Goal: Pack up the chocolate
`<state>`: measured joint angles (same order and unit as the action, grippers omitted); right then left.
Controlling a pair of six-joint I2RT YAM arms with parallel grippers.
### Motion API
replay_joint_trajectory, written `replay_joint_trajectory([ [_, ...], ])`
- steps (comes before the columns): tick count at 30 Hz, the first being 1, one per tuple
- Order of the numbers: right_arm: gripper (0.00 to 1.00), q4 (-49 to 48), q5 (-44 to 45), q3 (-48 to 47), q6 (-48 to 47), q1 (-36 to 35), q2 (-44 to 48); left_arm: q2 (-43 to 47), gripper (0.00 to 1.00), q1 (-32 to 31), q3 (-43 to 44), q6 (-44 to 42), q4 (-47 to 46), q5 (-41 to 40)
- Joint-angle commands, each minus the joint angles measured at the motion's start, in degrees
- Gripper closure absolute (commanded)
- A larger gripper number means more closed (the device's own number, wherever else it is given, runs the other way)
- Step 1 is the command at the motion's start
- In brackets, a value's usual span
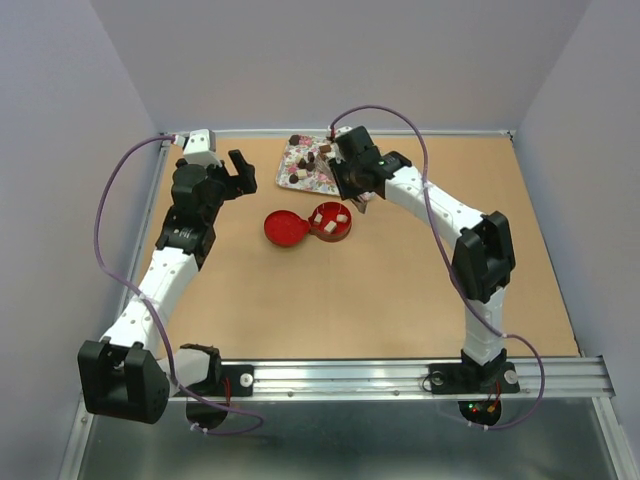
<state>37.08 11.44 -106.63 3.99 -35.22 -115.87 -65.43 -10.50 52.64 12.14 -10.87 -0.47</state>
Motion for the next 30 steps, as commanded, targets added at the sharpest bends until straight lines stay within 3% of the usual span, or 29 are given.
replay_joint_trajectory([
  [1, 0.64, -1.31, -4.49, 2.91, 0.49, 0.33, 4.16, 2.59, 0.01, -0.22, 1.41, 0.16, -2.57, 0.21],
  [20, 0.64, -1.57, -13.29, 21.89, 2.69, 0.24, 22.7, 2.06, 0.01, -0.22, 1.76, 0.51, -2.48, 2.05],
  [30, 0.63, -1.48, -16.36, 27.88, 3.22, 0.33, 25.79, 1.18, 0.01, -0.22, 1.85, 0.34, -2.4, 2.05],
])
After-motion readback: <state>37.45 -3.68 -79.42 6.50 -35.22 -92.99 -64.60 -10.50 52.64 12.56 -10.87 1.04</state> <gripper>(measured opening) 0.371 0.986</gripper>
